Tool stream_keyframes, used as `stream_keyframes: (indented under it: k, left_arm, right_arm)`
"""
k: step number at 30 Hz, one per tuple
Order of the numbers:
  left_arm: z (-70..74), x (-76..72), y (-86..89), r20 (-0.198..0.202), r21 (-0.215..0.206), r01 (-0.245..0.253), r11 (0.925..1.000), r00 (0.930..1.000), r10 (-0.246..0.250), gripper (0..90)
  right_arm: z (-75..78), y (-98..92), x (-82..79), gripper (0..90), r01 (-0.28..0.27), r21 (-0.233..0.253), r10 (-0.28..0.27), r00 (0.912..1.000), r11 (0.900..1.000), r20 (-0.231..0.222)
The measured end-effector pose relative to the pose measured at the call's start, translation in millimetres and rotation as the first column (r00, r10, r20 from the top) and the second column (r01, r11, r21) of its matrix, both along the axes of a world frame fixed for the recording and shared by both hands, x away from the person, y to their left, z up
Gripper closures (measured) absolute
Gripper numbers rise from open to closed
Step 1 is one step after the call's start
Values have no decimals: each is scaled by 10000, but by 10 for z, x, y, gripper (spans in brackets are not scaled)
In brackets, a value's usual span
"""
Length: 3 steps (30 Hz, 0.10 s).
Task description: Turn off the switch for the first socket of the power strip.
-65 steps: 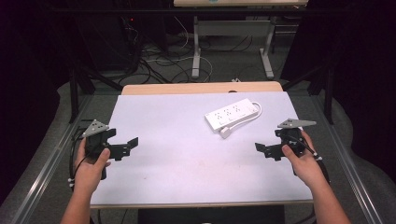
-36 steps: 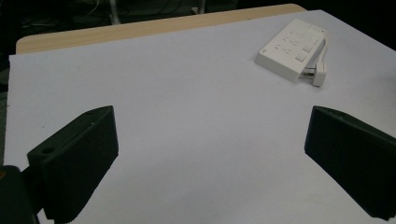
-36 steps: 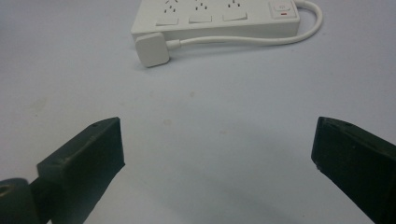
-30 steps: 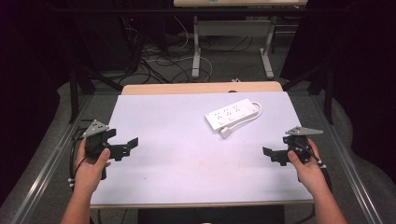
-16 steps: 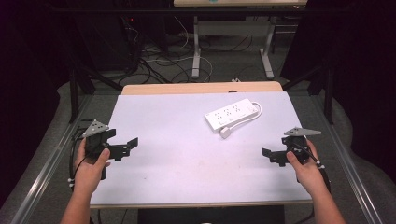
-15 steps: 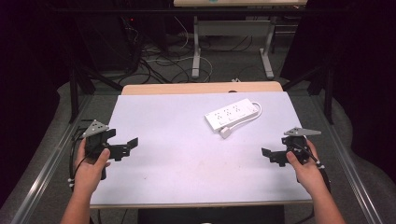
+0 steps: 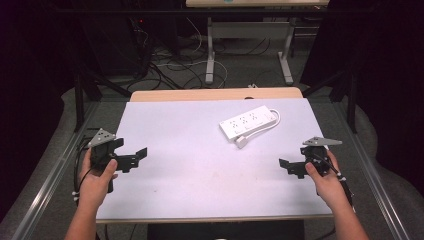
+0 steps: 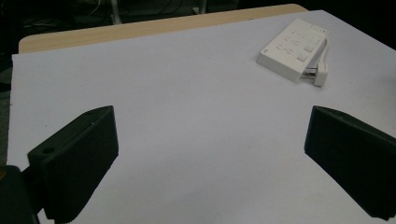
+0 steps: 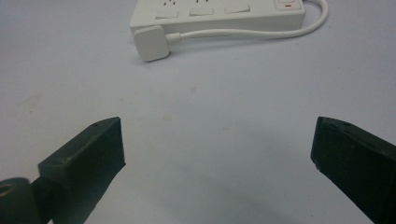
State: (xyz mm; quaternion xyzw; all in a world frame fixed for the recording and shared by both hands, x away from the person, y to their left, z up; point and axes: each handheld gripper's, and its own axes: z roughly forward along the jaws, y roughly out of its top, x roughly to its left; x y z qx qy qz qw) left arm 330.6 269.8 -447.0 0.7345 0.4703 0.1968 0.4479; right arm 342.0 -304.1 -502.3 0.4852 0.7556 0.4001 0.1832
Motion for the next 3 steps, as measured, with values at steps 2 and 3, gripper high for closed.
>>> stream_keyframes:
  k: [2,3]
  left_arm:
    - [1,2,7,36,98,24,9999,10000,-25,27]
    - [1,1,6,1,76,18,10000,10000,-18,27]
  right_arm:
    - [-2,0,3,24,-12,-8,12,10000,10000,18]
    - [-3,-1,4,24,-25,-18,25,10000,10000,21]
